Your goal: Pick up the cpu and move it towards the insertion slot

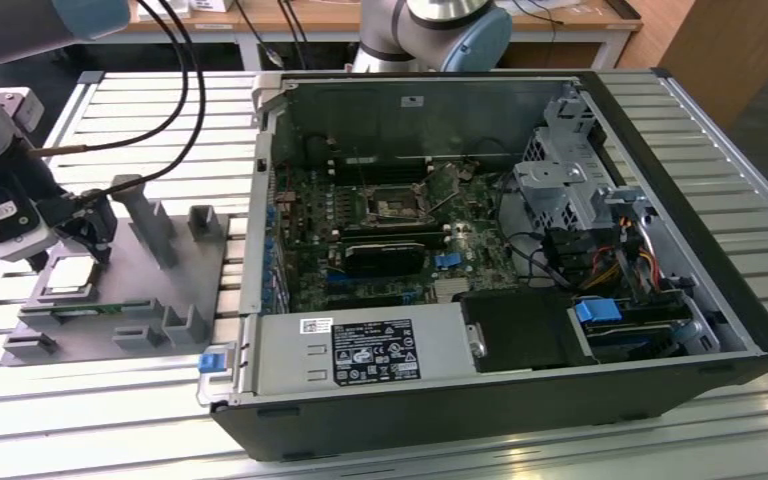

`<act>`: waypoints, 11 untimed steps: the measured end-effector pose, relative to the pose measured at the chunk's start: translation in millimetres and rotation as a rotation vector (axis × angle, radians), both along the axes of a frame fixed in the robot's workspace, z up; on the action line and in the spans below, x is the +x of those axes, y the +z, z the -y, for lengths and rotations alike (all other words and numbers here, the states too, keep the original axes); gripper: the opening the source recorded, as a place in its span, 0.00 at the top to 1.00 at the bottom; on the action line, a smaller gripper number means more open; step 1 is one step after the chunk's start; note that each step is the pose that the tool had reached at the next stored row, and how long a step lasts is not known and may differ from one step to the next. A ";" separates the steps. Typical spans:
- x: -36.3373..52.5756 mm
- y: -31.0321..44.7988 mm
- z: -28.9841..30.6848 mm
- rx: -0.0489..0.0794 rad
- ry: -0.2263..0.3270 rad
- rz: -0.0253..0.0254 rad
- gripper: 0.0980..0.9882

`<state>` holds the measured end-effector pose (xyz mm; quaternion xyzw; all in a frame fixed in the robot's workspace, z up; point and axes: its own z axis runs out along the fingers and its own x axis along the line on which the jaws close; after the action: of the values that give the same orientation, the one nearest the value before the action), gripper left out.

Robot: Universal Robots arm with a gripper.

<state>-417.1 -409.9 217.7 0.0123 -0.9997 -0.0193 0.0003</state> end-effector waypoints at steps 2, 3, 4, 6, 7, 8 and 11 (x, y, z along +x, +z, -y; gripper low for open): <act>-0.1 -0.7 0.0 0.000 0.000 0.0000 0.30; -0.1 -1.1 0.0 0.000 0.000 0.0000 0.30; -0.1 -1.5 0.0 0.000 0.000 0.0000 0.30; -0.1 -2.2 0.0 0.000 0.000 0.0001 0.30; -0.2 -2.6 0.0 0.000 0.000 0.0000 0.30; -0.2 -2.9 0.0 0.000 0.000 0.0000 0.30; -0.2 -4.0 0.0 0.000 0.000 0.0001 0.30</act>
<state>-417.3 -409.9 213.7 0.0123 -0.9997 -0.0194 0.0003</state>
